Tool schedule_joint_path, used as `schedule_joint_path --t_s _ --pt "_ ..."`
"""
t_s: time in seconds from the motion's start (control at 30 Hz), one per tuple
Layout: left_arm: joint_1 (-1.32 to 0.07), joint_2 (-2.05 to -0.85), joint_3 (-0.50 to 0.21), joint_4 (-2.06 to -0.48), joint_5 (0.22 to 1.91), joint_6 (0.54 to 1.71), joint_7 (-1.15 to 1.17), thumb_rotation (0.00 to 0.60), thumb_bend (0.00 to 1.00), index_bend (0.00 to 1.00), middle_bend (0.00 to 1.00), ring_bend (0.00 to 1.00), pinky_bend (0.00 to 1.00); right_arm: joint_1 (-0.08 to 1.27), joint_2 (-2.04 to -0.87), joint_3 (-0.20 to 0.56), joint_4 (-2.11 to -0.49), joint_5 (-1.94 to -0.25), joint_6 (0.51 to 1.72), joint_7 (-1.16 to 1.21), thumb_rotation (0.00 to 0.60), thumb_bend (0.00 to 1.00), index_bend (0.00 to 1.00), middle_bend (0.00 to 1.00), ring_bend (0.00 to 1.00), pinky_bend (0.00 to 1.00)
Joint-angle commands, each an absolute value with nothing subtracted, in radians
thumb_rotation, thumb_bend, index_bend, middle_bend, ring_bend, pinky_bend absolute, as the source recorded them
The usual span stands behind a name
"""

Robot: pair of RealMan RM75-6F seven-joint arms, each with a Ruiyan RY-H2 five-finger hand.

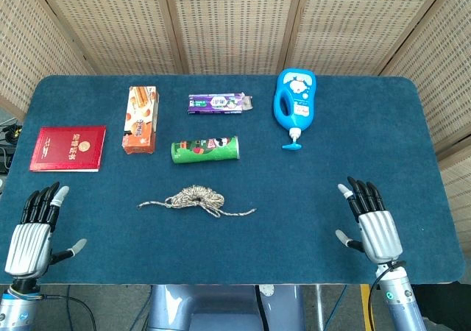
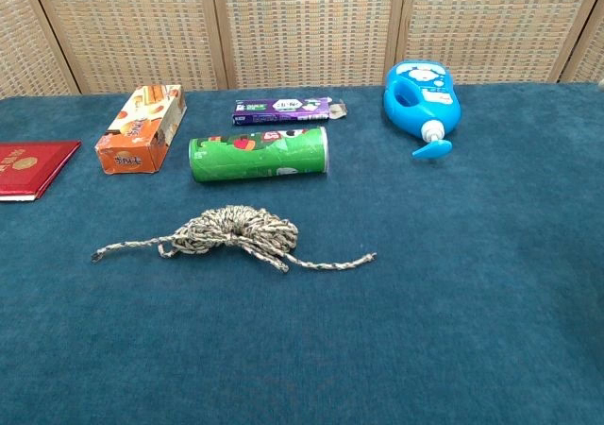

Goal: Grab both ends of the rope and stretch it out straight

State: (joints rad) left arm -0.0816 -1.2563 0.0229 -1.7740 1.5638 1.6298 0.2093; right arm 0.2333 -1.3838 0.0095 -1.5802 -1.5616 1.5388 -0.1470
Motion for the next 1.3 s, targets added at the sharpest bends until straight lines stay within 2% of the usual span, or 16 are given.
schedule_joint_path --t_s 0.03,0.13,0.27,0.33,0.43,0.57,0.67,0.77,0.87,1.07,1.3 --pt "-0.081 -1.253 0.02 -1.777 1.561 1.621 0.205 0.6 0.0 0.0 0.0 0.0 0.0 0.232 -1.383 0.012 -1.581 -1.562 1.531 -0.146 0.6 0.0 0.08 0.0 0.0 0.0" --pt "-0.08 -1.254 0.016 -1.779 1.557 1.611 0.204 0.6 0.0 0.0 0.0 0.0 0.0 0.235 -1.382 0.012 -1.582 -1.565 1.51 -0.136 0.6 0.0 0.08 0.0 0.0 0.0" --pt "-0.08 -1.255 0.013 -1.783 1.557 1.597 0.208 0.6 0.0 0.0 0.0 0.0 0.0 0.284 -1.362 0.02 -1.61 -1.561 1.411 -0.063 0.6 0.0 0.08 0.0 0.0 0.0" --pt "-0.08 -1.257 0.011 -1.785 1.557 1.595 0.213 0.6 0.0 0.0 0.0 0.0 0.0 0.309 -1.358 0.029 -1.617 -1.564 1.375 -0.072 0.6 0.0 0.11 0.0 0.0 0.0" --pt "-0.083 -1.261 0.006 -1.787 1.555 1.586 0.225 0.6 0.0 0.0 0.0 0.0 0.0 0.381 -1.373 0.059 -1.639 -1.563 1.279 -0.104 0.6 0.0 0.22 0.0 0.0 0.0" --pt "-0.088 -1.275 0.003 -1.786 1.549 1.564 0.253 0.6 0.0 0.0 0.0 0.0 0.0 0.496 -1.409 0.136 -1.673 -1.443 1.093 -0.161 0.6 0.12 0.34 0.0 0.0 0.0" --pt "-0.091 -1.285 0.0 -1.785 1.542 1.551 0.272 0.6 0.0 0.0 0.0 0.0 0.0 0.558 -1.45 0.179 -1.675 -1.345 1.005 -0.227 0.6 0.18 0.41 0.0 0.0 0.0" --pt "-0.093 -1.293 -0.007 -1.782 1.531 1.544 0.282 0.6 0.0 0.0 0.0 0.0 0.0 0.612 -1.488 0.209 -1.677 -1.236 0.939 -0.306 0.6 0.23 0.44 0.0 0.0 0.0" --pt "-0.096 -1.296 -0.015 -1.78 1.514 1.532 0.287 0.6 0.0 0.0 0.0 0.0 0.0 0.659 -1.544 0.223 -1.65 -1.148 0.917 -0.397 0.6 0.29 0.46 0.0 0.0 0.0" --pt "-0.103 -1.295 -0.03 -1.781 1.486 1.51 0.285 0.6 0.0 0.0 0.0 0.0 0.0 0.733 -1.67 0.217 -1.561 -1.007 0.906 -0.539 0.6 0.31 0.46 0.0 0.0 0.0" --pt "-0.105 -1.293 -0.034 -1.782 1.483 1.504 0.282 0.6 0.0 0.0 0.0 0.0 0.0 0.793 -1.754 0.216 -1.485 -0.877 0.906 -0.633 0.6 0.31 0.46 0.0 0.0 0.0"
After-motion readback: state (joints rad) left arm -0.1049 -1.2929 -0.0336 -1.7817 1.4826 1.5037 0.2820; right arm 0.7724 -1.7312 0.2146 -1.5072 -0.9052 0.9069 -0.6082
